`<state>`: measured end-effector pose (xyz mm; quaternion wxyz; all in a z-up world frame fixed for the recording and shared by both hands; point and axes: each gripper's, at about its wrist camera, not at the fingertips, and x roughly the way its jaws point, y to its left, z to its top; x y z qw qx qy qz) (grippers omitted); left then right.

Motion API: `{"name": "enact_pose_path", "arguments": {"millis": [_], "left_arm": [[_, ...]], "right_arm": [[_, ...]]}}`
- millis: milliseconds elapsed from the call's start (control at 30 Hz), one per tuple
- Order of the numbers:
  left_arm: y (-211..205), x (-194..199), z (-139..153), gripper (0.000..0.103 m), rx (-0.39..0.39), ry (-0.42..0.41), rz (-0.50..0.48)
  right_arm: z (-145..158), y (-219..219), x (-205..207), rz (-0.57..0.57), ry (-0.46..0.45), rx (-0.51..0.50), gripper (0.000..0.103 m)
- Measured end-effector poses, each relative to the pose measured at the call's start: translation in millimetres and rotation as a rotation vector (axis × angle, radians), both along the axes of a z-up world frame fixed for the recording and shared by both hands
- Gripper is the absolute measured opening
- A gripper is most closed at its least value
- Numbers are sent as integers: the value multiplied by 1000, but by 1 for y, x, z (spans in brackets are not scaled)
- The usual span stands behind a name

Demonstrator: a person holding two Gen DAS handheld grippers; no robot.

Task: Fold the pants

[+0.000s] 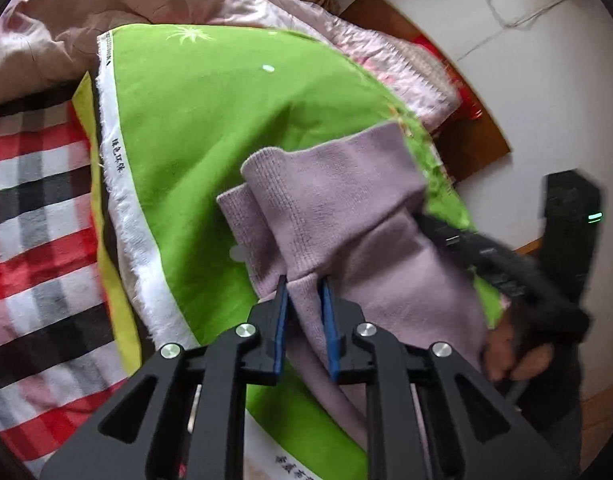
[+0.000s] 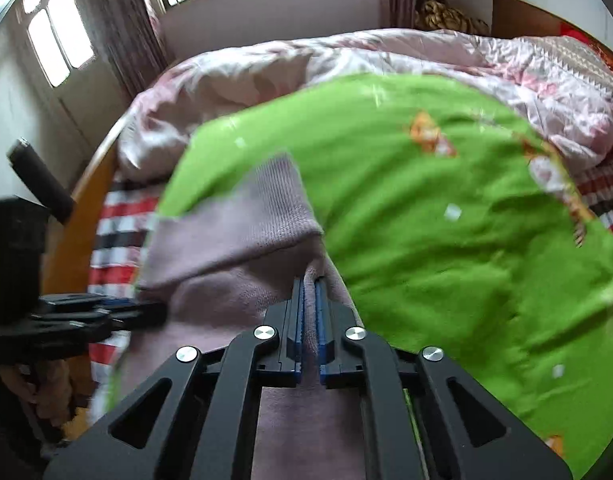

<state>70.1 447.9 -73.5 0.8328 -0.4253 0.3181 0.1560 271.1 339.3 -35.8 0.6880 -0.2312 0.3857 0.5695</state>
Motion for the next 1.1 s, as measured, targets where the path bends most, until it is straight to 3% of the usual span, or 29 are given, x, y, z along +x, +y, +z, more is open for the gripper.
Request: {"name": "enact_pose_path", "arguments": {"millis": [33, 67, 100, 133, 167, 200, 233, 267, 367, 433, 533, 700, 800, 933, 1100], "left_arm": [[0, 1, 1, 22, 7, -5, -7], [0, 1, 3, 24, 13, -4, -12], [-1, -1, 7, 31, 21, 1, -7], [-3, -2, 12, 58, 42, 9, 4], [-5, -6, 20, 74, 98, 42, 44], [-12, -12, 34, 82, 189, 53, 102], [-21, -15, 48, 82, 250, 33, 112], [-26, -16, 54, 83, 264, 15, 98], [-53, -9, 74, 85, 283, -88, -30], [-74, 4, 74, 85, 302, -85, -137], [-86, 26, 58, 85, 292, -16, -202], [-91, 17, 41, 85, 235, 12, -198], [-96, 4, 41, 85, 217, -5, -189], [-100, -20, 38, 85, 207, -4, -180], [-94, -36, 30, 85, 136, -11, -206]], "right_arm": [[0, -2, 2, -6, 6, 19, 12], [2, -4, 5, -14, 25, 30, 23], [8, -10, 11, -38, 59, 39, 48], [12, -15, 14, -59, 67, 43, 60], [19, -23, 17, -83, 70, 55, 67], [30, -36, 18, -88, 70, 81, 67], [40, -49, 14, -75, 63, 100, 67], [51, -69, 5, -59, 44, 117, 67], [59, -116, -25, -21, 23, 103, 67], [55, -153, -56, -12, -51, 55, 66], [45, -204, -95, -25, -117, -3, 60], [33, -275, -160, 62, -83, 6, 30], [11, -281, -172, 56, -77, -28, 21], [0, -274, -175, 44, -76, -16, 19], [-9, -260, -175, 43, -163, -62, 15]]}}
